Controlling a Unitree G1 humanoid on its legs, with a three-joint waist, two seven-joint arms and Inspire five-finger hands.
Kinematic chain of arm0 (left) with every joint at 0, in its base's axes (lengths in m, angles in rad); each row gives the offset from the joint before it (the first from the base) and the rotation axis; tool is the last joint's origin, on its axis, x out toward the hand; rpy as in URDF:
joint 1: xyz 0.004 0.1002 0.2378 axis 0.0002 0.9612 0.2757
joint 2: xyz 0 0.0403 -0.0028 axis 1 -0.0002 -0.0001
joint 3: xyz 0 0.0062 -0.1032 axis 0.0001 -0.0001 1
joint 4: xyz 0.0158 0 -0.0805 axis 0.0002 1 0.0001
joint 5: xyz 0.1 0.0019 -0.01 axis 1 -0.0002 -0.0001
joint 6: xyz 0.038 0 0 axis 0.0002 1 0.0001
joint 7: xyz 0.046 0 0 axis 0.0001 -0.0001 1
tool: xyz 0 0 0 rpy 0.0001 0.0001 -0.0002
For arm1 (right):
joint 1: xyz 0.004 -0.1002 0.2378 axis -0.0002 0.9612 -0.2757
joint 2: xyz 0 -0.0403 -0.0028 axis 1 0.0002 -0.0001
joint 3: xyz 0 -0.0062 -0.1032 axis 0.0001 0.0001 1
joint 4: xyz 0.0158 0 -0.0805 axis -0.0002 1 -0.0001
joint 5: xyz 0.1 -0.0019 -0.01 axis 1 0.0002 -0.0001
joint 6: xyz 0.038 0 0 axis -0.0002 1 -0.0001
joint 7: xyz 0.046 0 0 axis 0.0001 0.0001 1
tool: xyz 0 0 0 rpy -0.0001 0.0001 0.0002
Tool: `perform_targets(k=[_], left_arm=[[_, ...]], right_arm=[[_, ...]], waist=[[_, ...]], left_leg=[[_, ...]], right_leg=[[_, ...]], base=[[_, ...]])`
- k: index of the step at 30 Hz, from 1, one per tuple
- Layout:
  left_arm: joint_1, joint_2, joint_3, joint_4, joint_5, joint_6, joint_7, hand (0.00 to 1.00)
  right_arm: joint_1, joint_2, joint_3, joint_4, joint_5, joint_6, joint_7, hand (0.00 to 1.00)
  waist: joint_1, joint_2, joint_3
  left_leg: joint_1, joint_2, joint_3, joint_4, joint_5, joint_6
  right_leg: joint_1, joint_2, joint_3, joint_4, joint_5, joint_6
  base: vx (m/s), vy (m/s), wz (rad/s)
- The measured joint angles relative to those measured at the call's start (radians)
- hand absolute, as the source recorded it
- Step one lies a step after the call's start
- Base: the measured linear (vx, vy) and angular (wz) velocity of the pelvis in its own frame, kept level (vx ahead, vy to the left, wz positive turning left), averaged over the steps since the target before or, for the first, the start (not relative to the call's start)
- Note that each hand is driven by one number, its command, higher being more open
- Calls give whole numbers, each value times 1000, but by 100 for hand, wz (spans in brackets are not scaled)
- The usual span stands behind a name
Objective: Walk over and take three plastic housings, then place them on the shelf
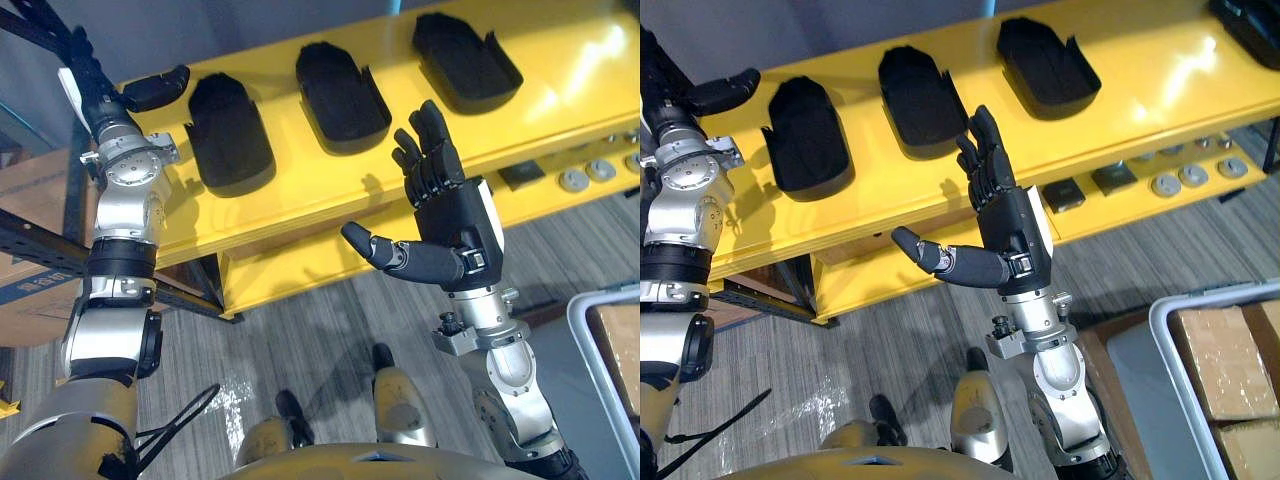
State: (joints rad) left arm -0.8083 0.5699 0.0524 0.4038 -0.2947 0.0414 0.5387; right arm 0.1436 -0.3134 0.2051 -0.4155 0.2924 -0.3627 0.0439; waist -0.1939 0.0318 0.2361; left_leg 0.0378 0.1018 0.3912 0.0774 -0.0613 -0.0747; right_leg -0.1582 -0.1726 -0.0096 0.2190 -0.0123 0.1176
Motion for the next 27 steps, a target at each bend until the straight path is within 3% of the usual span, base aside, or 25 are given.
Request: perform_targets(k=[4, 8, 11, 17, 19, 22, 24, 27], left_arm=[[143, -6, 19, -238, 74, -82, 22, 100], [382, -124, 73, -544, 131, -157, 6, 100], [610, -252, 69, -727, 185, -218, -89, 100], [846, -294, 16, -778, 189, -335, -290, 100], [884, -295, 14, -773, 262, -391, -272, 100], [954, -303, 22, -748, 376, -496, -174, 100], [1031, -350, 35, -700, 433, -567, -78, 100], [1101, -421, 37, -609, 455, -609, 24, 100]], right_arm=[[-3, 4, -52, 69, -13, 0, -17, 100], [-2, 17, -126, 78, -13, 0, -62, 100], [0, 52, -196, 97, -63, 0, -104, 100], [22, 92, -247, 134, -172, -13, -194, 100], [28, 114, -289, 191, -246, -22, -294, 100], [47, 171, -430, 296, -289, -29, -444, 100], [82, 206, -559, 385, -288, -29, -551, 100], [142, 228, -617, 470, -283, -28, -616, 100]], waist=[[15, 17, -55], [29, 31, -89], [44, 30, -103], [83, 17, -111], [91, 11, -115], [103, 9, -121], [107, 15, -128], [107, 18, -136]], left_leg=[[32, -6, -24, -36, 13, 3], [43, -6, -44, -62, 20, 3], [49, -5, -69, -78, 25, 1], [59, -5, -88, -99, 28, 0], [58, -5, -89, -102, 28, 0], [57, -6, -87, -109, 29, -1], [57, -7, -90, -121, 32, -2], [59, -5, -90, -131, 34, -5]], right_leg=[[52, -1, -26, -48, 11, 1], [95, 2, -49, -113, 34, 2], [134, 4, -81, -165, 55, 1], [158, 8, -100, -190, 63, -2], [158, 8, -100, -193, 64, -3], [160, 8, -100, -205, 68, -3], [160, 8, -106, -208, 69, -3], [163, 12, -109, -214, 69, -3]], base=[[39, 4, 11], [21, 4, 14], [21, -6, 21], [-16, -4, 10], [0, 0, 0], [0, 0, 0], [30, -2, 4], [45, -8, 2]])
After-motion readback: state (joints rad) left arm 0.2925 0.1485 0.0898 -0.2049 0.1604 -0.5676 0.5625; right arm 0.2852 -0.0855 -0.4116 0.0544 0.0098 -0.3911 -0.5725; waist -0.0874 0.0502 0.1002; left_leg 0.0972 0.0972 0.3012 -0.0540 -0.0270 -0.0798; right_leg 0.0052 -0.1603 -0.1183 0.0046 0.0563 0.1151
